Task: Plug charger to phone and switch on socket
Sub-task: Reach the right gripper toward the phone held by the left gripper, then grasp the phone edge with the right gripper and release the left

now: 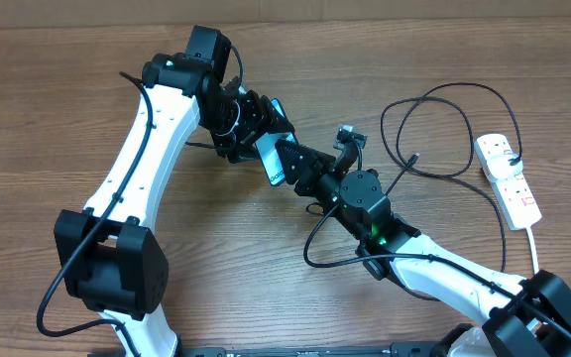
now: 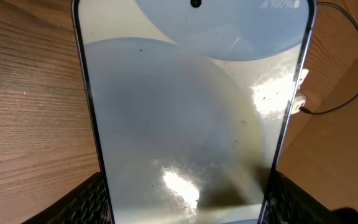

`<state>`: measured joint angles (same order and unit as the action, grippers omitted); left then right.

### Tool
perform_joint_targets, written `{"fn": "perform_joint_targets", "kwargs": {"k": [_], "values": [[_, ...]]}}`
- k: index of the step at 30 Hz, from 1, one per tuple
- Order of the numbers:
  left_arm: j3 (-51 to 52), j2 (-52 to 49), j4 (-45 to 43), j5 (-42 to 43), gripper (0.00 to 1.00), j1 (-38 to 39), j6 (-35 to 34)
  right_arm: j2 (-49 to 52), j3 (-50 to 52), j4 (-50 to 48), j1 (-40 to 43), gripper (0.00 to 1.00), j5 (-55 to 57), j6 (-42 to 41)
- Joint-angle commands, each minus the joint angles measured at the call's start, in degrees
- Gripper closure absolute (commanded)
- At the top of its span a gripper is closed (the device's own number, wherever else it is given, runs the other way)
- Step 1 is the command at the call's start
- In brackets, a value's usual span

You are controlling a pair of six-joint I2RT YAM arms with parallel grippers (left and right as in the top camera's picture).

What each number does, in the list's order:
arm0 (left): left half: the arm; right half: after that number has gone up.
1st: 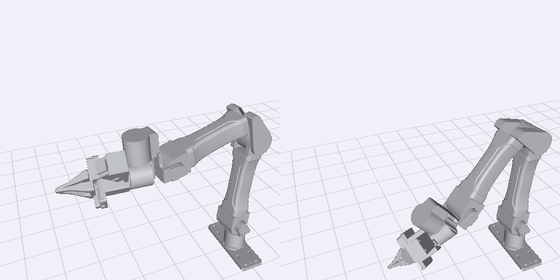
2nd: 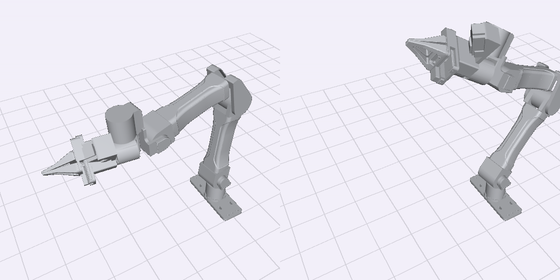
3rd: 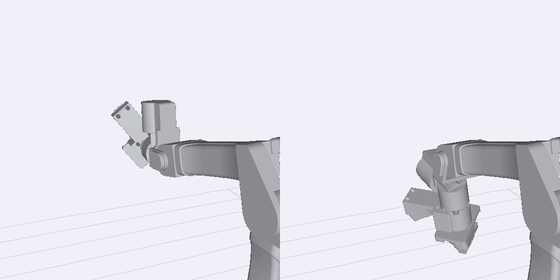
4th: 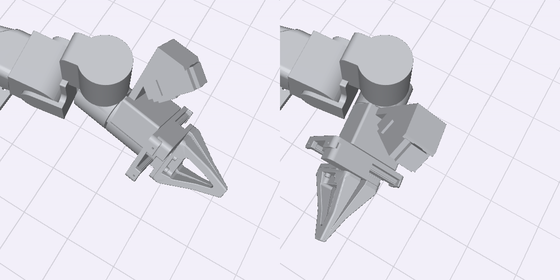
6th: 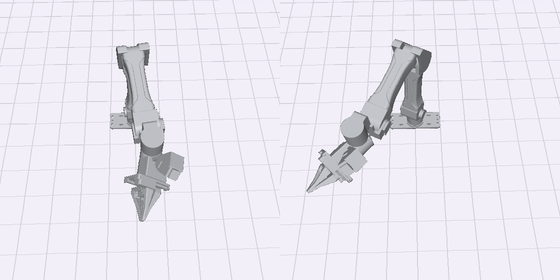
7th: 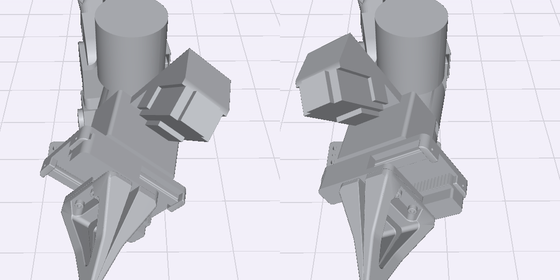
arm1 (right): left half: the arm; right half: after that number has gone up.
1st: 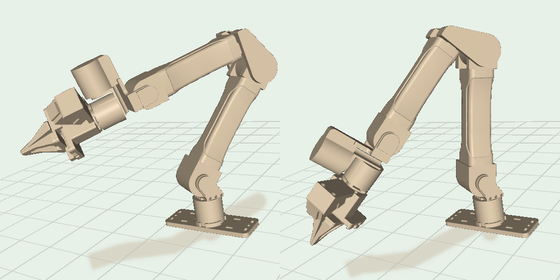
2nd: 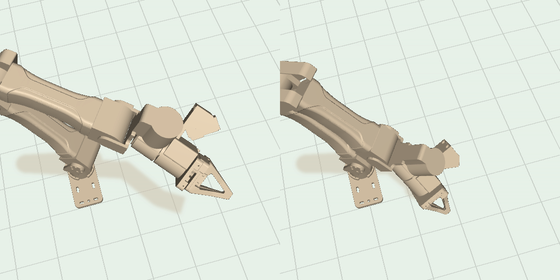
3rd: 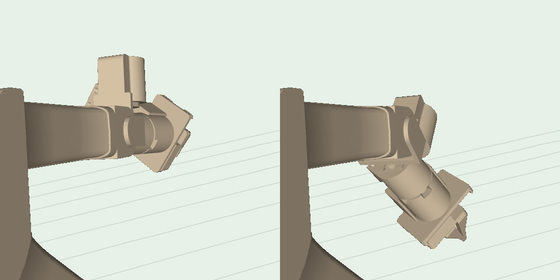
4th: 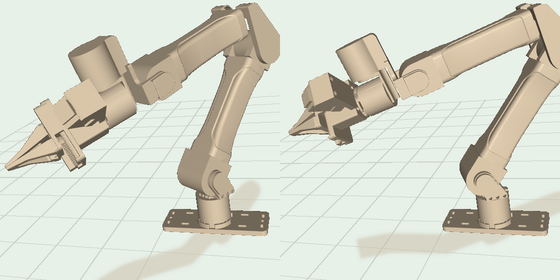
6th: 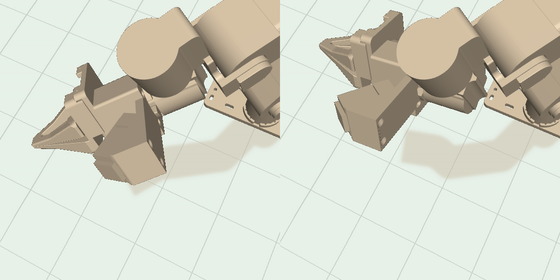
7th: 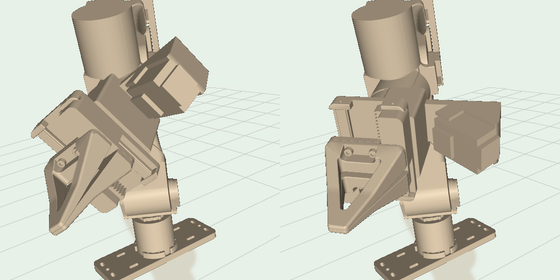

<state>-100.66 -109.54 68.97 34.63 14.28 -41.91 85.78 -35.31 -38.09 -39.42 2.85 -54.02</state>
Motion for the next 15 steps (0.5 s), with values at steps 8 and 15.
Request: {"fn": "perform_joint_targets", "kwargs": {"k": [8, 15], "values": [[-1.84, 0.15, -0.92, 0.72, 0.41, 0.44, -0.98, 0.17, -1.51, 1.46, -3.32, 0.54, 4.94, -1.53], [-1.84, 0.15, -0.92, 0.72, 0.41, 0.68, -0.98, 0.17, -1.53, 1.97, -4.13, 0.61, 6.8, -1.53]]}}
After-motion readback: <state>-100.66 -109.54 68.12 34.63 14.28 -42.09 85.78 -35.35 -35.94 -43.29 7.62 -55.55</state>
